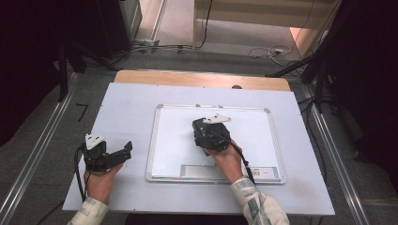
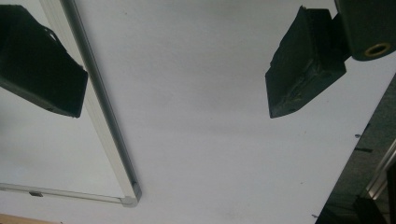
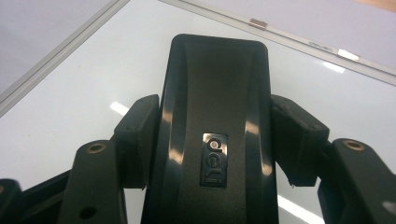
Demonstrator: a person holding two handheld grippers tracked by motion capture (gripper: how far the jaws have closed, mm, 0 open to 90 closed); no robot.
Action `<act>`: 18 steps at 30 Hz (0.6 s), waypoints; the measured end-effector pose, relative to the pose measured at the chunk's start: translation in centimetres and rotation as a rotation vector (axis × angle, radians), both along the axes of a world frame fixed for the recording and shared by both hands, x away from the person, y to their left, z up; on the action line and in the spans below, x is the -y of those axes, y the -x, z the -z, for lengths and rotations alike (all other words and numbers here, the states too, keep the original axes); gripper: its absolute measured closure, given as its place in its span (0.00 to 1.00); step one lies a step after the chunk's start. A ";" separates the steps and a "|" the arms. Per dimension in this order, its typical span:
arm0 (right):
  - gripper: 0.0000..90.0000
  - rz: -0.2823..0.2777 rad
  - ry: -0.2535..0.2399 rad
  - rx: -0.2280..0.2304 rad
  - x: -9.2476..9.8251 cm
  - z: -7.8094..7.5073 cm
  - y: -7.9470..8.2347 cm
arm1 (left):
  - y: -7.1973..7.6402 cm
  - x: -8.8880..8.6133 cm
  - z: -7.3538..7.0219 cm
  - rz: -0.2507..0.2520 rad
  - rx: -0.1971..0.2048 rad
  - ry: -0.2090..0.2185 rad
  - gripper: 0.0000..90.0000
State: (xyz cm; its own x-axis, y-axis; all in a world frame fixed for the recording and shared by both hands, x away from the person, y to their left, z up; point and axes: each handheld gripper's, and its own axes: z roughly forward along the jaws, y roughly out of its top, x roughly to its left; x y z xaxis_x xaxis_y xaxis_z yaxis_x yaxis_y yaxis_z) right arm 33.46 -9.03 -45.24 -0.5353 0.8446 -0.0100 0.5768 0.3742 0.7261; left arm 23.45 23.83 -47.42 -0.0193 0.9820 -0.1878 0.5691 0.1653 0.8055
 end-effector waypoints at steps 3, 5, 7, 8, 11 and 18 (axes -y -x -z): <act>0.40 0.020 -0.005 0.009 1.2 -0.3 0.4 | -0.1 0.0 0.0 0.001 -0.002 -0.001 0.07; 0.40 0.035 -0.002 0.022 2.0 -0.7 0.4 | -0.1 0.0 0.0 -0.001 -0.002 -0.002 0.07; 0.40 0.054 -0.004 0.032 2.9 -1.1 0.5 | 0.0 0.0 0.0 0.000 0.001 0.000 0.07; 0.40 0.066 -0.007 0.032 3.4 -1.2 0.5 | 0.0 0.0 0.0 0.000 0.001 0.000 0.07; 0.40 0.101 -0.005 0.037 5.1 -1.3 0.6 | -0.1 0.0 0.1 -0.001 -0.002 -0.002 0.07; 0.40 0.197 -0.003 0.041 9.3 -1.1 1.2 | -0.2 0.2 0.0 0.004 -0.001 -0.004 0.07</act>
